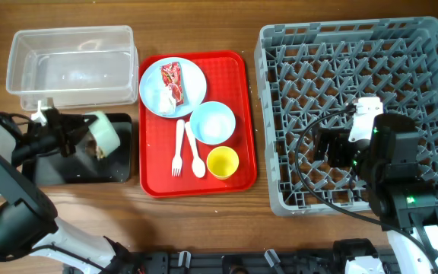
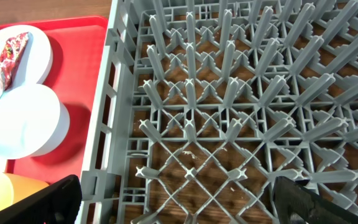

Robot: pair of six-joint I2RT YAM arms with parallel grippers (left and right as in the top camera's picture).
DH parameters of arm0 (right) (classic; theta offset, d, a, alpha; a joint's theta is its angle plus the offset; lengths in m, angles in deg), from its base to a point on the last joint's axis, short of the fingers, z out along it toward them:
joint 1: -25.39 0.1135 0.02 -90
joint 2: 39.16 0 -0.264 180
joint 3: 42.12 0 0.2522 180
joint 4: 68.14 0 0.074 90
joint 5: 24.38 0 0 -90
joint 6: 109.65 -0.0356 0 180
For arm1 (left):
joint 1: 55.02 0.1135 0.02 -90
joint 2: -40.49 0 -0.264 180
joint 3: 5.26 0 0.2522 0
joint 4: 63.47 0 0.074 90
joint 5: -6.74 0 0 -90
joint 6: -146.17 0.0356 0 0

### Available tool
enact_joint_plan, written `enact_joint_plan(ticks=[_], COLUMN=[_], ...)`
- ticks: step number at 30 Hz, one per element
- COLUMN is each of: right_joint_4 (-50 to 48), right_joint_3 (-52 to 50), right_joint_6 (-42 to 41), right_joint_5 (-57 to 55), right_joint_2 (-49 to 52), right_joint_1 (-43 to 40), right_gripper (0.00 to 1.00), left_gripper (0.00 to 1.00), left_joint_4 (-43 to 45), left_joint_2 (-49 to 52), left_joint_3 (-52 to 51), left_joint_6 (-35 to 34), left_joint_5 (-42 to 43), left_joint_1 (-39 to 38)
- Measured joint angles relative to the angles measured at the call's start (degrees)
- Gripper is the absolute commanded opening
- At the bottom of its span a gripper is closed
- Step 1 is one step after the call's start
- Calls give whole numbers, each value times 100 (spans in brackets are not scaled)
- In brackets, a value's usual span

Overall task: Sort waste into correct bins and load items into the dishwasher rack
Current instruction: 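Tip the green bowl over the black tray to dump the rice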

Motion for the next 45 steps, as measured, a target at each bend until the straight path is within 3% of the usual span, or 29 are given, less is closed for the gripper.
enact_joint_plan(ticks=[3,16,26,30,32,35,38,42,43,45], right_joint_4=[0,20,33,35,37,35,35,31,33,31], right_joint_3=[0,0,0,0,2,4,7,11,11,13], right_joint_6=[0,0,0,0,0,0,0,0,0,0], right_joint_5=[0,39,39,39,39,42,42,42,39,42], right_joint_2=[0,0,0,0,0,0,0,0,0,2], right_joint_1=[0,0,0,0,0,0,0,0,0,0], right_gripper=[100,100,100,100,100,100,100,100,100,100], left_gripper=[4,4,4,4,4,4,4,4,4,4], left_joint_4=[-98,-387,170,-162,-695,-984,-922,-398,-389,-4], left_joint_2=[0,0,0,-2,-122,-938,-2057,-2367,-2367,-2317], left_joint_3=[0,0,0,0,9,9,11,11,11,11], left_joint_6=[-2,-420,-391,-192,275,752,835,208,83,-597], left_joint_5=[737,1899,1759,1919,1827,1082,-566,-2437,-2494,-3941], left_joint_1=[240,431,433,435,404,59,-1088,-2933,-2999,-4162])
